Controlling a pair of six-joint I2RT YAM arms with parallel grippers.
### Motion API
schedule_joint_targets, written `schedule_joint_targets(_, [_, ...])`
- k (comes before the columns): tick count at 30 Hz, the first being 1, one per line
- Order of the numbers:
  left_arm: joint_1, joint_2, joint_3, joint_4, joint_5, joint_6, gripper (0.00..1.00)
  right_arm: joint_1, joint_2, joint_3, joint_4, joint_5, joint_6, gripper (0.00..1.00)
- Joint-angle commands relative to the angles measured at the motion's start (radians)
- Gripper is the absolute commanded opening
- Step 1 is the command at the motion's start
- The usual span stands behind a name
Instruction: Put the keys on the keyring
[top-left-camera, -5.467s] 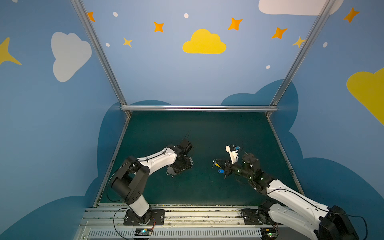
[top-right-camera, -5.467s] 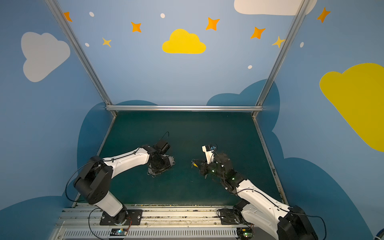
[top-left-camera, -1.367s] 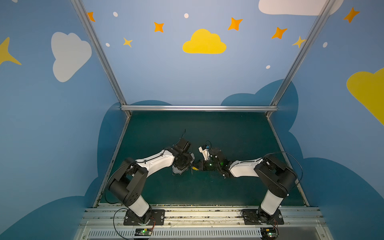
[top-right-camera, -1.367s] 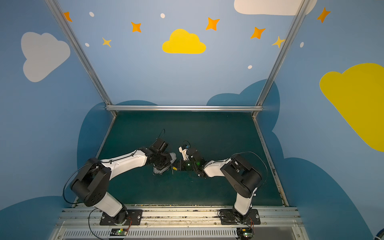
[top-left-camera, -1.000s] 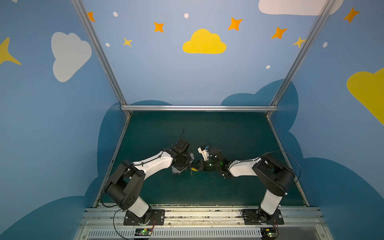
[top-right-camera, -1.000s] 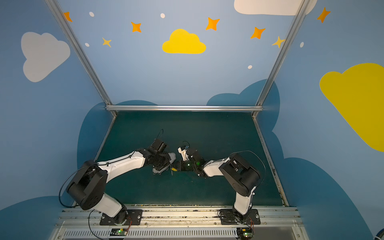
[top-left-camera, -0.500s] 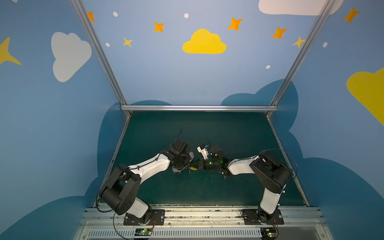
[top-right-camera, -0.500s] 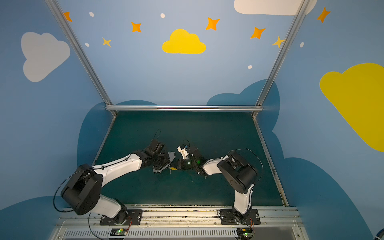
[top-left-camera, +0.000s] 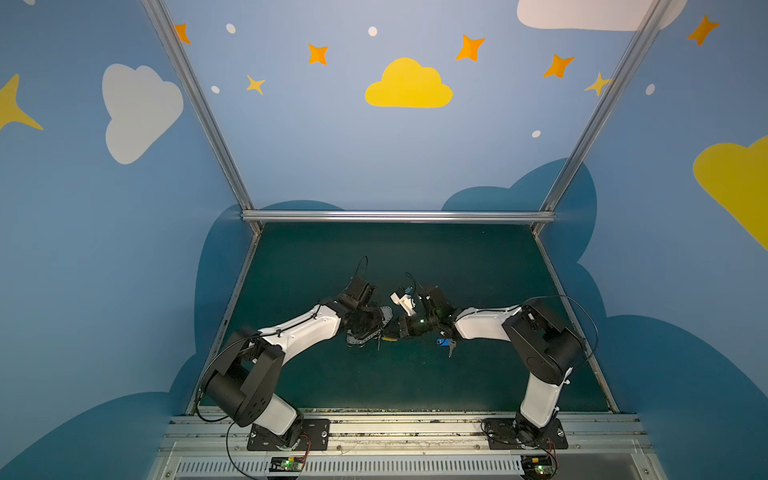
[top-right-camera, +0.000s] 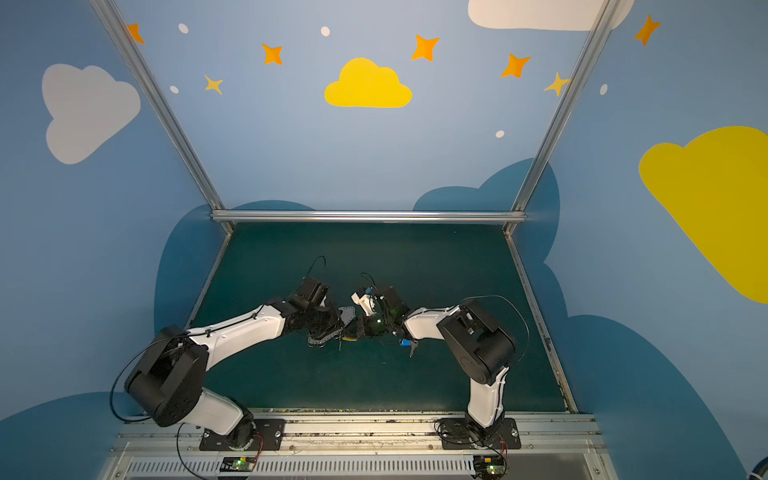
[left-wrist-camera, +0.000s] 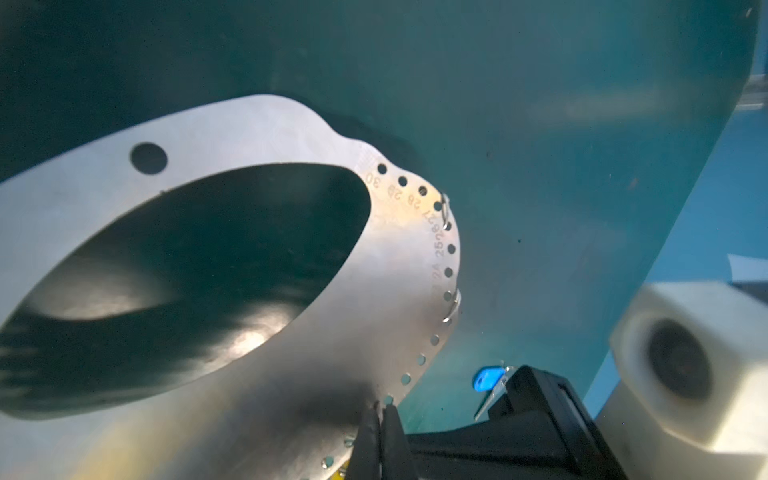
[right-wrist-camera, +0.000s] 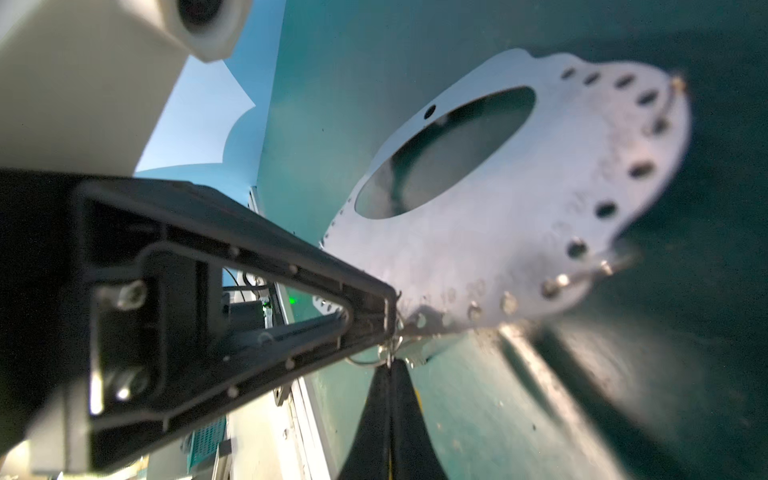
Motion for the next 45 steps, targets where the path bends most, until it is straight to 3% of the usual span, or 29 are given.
schedule_joint_targets(1, [-0.024,0.011,0.050,0.082,0.207,0.058,0.04,0.010,-0.025,0.069,-0.135,-0.064,-0.118,0.00])
schedule_joint_targets(5, [-0.022,-0.008,0.043,0.062,0.186,0.063,0.04,-0.020,-0.051,0.057,-0.142,-0.020,-0.108,0.00])
schedule_joint_targets(7, [-0.022,-0.009,0.046,0.048,0.173,0.066,0.04,-0.028,-0.076,0.038,-0.124,-0.004,-0.097,0.12])
schedule_joint_targets(10, [-0.021,-0.003,0.046,0.037,0.152,0.063,0.04,-0.031,-0.110,0.026,-0.132,0.016,-0.098,0.19])
schedule_joint_targets(26, [-0.015,-0.006,0.055,0.019,0.090,0.039,0.04,-0.041,-0.281,-0.054,-0.262,0.171,-0.151,0.37])
schedule_joint_targets(29, [-0.012,-0.005,0.057,0.018,0.085,0.034,0.04,-0.038,-0.320,-0.059,-0.298,0.206,-0.156,0.46])
schedule_joint_targets(34, [-0.010,-0.001,0.064,0.010,0.074,0.028,0.04,-0.014,-0.420,-0.073,-0.321,0.258,-0.170,0.30])
schedule_joint_targets(38, [-0.010,0.002,0.069,0.004,0.068,0.026,0.04,0.028,-0.450,-0.076,-0.275,0.195,-0.176,0.10])
schedule_joint_targets(42, [-0.010,0.010,0.069,0.001,0.068,0.021,0.04,0.088,-0.418,-0.072,-0.240,0.177,-0.179,0.17])
schedule_joint_targets(45, [-0.010,0.009,0.069,-0.001,0.063,0.019,0.04,0.096,-0.359,-0.078,-0.223,0.192,-0.148,0.14])
